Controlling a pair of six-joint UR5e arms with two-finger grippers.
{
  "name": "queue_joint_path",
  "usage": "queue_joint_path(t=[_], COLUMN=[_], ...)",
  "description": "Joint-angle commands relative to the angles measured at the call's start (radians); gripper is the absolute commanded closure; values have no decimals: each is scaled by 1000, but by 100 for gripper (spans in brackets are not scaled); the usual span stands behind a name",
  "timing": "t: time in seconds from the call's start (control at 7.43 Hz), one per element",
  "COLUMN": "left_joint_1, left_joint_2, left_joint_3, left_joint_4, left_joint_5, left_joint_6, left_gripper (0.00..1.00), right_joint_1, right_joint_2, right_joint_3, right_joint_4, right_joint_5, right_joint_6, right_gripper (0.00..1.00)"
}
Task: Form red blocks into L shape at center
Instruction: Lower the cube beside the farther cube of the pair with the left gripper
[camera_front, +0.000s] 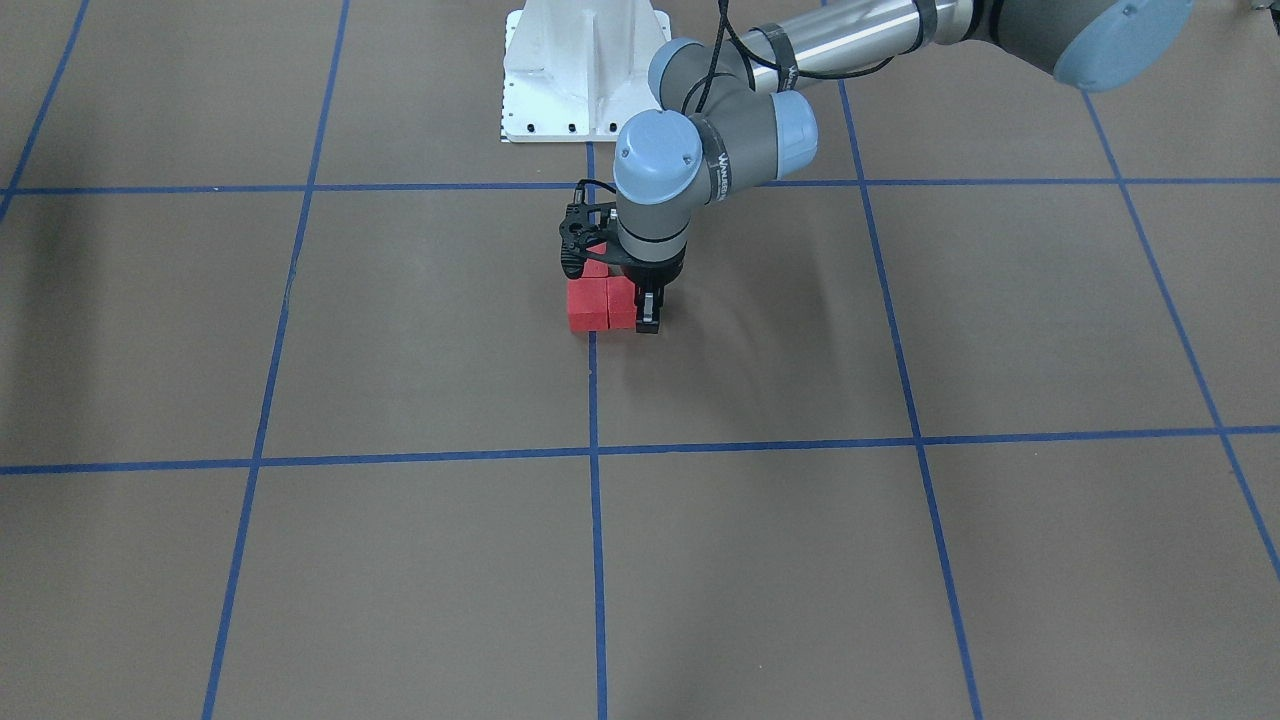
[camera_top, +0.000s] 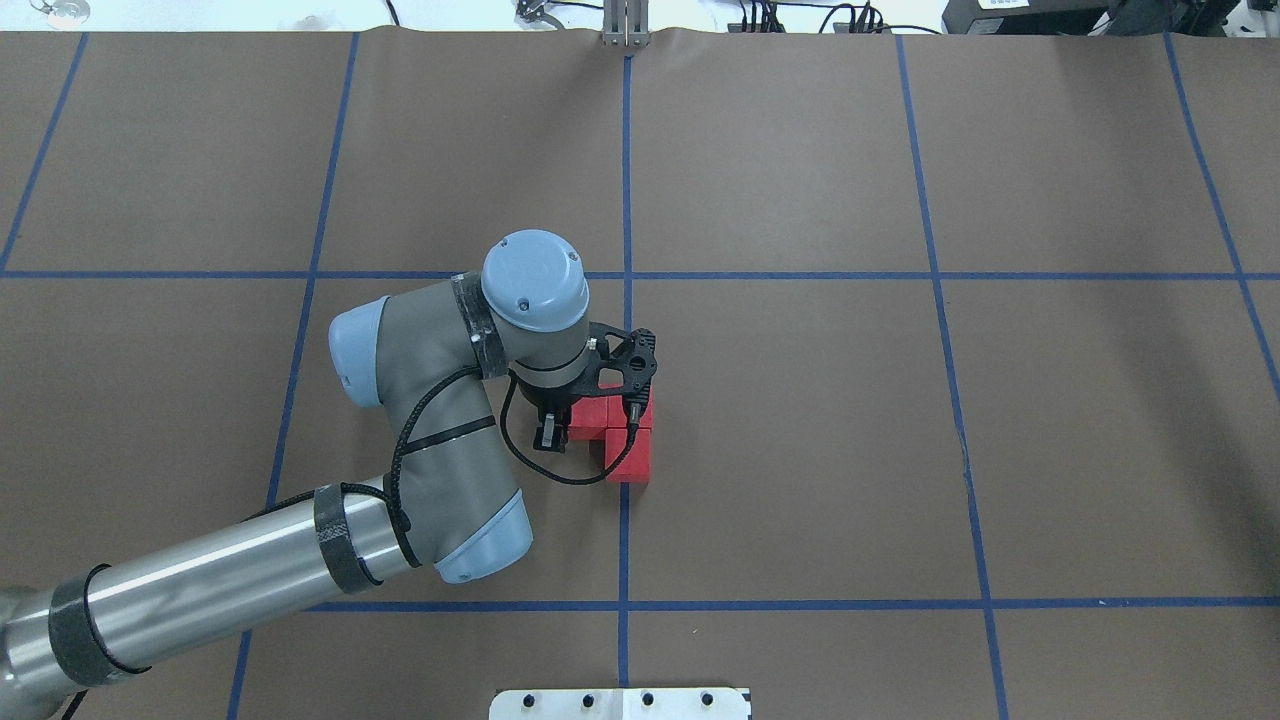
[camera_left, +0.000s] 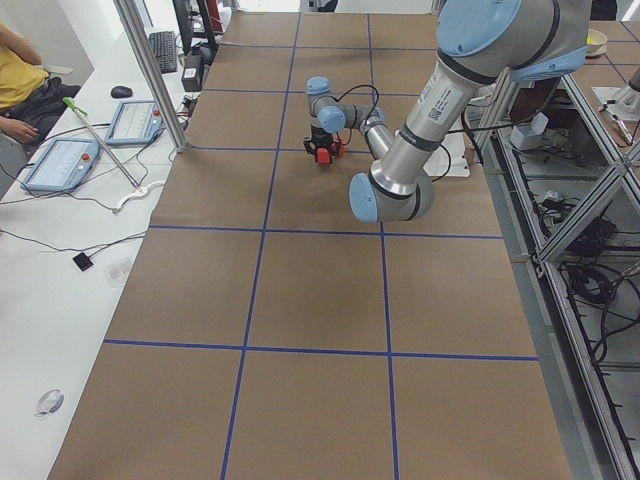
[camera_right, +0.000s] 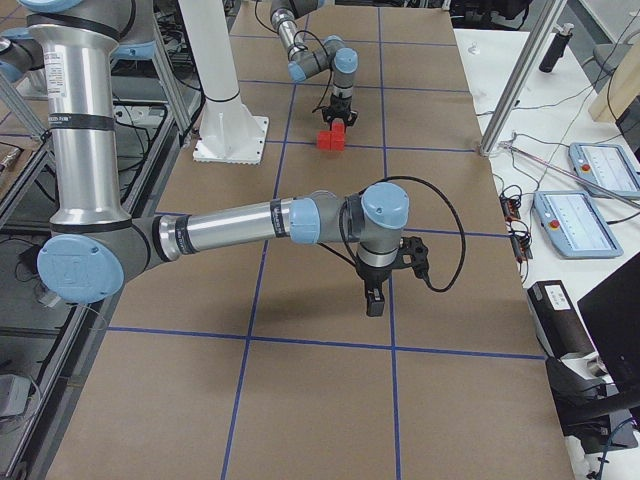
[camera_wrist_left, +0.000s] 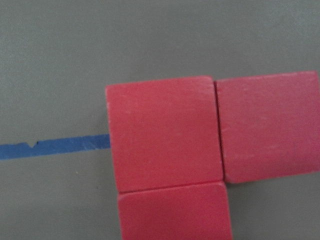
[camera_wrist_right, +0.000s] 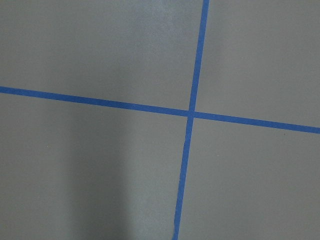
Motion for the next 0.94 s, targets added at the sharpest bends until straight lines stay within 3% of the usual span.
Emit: queue_joint_path(t=[0.0,0.4,0.54,0.81], left_joint_1=[0,0,0,-3], left_joint_2=[-1,0,0,0], left_joint_3=[3,17,17,17], left_joint_4=[-1,-29,-29,-29], left_joint_5=[-1,-1,-1,-1], left_joint_6=[0,0,0,0], left_gripper=[60,58,52,26], right_joint_1=[0,0,0,0], right_joint_2=[0,0,0,0], right_joint_3=[0,0,0,0], right_joint_4=[0,0,0,0], right_joint_5=[0,0,0,0], right_joint_6=[0,0,0,0], right_gripper=[0,0,0,0])
